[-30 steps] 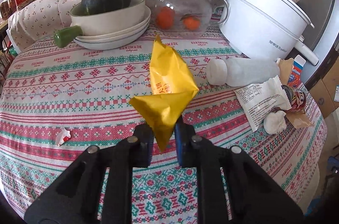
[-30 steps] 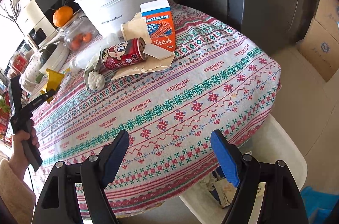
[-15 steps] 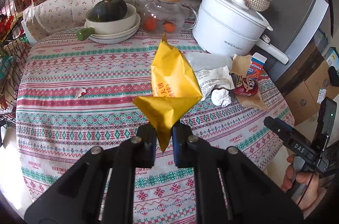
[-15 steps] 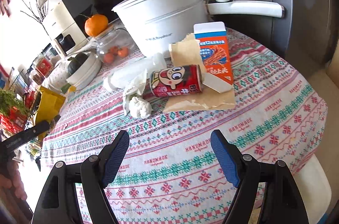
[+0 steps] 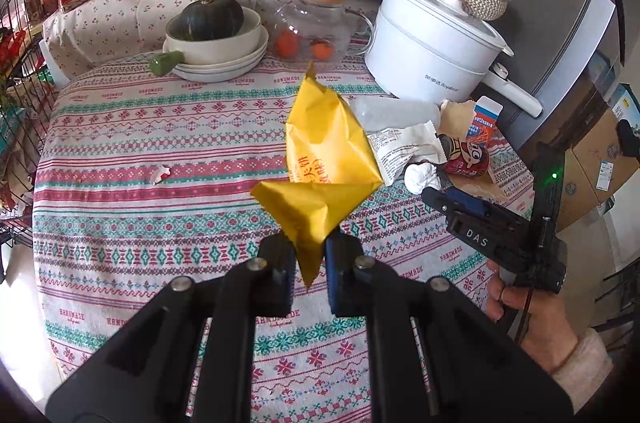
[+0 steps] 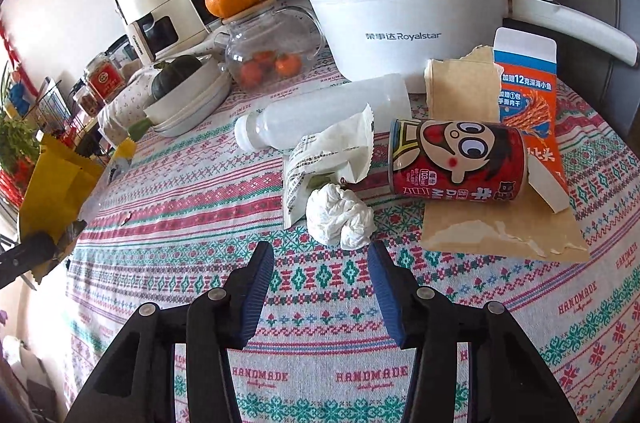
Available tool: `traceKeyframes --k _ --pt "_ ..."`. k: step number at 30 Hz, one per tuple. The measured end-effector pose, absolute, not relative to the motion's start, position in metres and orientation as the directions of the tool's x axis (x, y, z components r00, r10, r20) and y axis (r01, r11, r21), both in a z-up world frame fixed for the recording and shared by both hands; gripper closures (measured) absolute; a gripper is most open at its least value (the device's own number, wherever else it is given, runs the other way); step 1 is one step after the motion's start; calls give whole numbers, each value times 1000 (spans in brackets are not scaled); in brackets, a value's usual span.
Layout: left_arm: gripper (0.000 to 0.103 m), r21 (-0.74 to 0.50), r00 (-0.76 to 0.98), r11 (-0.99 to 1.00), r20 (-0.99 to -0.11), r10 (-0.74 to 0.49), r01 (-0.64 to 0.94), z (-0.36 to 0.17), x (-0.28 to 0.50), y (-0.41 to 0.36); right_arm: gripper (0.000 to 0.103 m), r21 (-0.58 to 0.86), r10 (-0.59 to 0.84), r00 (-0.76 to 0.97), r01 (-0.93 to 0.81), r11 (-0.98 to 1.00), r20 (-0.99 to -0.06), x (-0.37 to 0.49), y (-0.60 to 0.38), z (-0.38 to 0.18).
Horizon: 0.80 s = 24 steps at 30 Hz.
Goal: Collect trash
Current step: 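Grasp the crumpled white tissue with the right tool, then carry the yellow wrapper and tissue to the white bin and release both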
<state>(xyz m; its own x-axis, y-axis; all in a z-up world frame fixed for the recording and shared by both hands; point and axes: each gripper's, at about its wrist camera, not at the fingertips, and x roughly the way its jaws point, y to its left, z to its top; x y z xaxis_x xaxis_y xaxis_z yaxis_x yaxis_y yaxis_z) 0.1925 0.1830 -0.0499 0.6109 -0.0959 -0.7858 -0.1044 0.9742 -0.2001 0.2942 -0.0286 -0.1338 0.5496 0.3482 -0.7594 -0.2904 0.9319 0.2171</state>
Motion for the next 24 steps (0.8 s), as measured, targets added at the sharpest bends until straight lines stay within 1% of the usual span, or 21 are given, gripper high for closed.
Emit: traceKeyframes --k 2,5,8,10,13,14,18,24 --pt "89 -199 608 975 -788 -99 -99 -51 193 182 56 189 318 556 -278 942 -768 302 -24 -140" --pt "89 -191 605 978 -790 -99 -89 -52 193 181 58 183 303 555 -262 948 -774 312 -22 -148" --pt "89 -187 600 978 -794 -98 -87 -54 194 180 65 184 298 551 -252 950 -779 318 -21 -154" --pt "89 -186 597 979 -796 -98 -87 -55 193 180 67 178 296 558 -257 950 -775 318 -21 -156" --pt "89 -186 597 979 -796 -99 -84 -55 192 179 83 174 303 569 -272 947 -765 313 -22 -153" --pt "89 -186 599 979 -795 -101 -82 -55 192 178 92 174 307 569 -277 945 -763 311 -22 -151" --pt "89 -180 595 981 -797 -102 -73 -56 190 173 94 162 318 561 -310 937 -764 298 -21 -140" --pt "89 -158 603 987 -790 -110 -27 -54 183 156 95 141 324 588 -336 931 -741 263 -35 -106"
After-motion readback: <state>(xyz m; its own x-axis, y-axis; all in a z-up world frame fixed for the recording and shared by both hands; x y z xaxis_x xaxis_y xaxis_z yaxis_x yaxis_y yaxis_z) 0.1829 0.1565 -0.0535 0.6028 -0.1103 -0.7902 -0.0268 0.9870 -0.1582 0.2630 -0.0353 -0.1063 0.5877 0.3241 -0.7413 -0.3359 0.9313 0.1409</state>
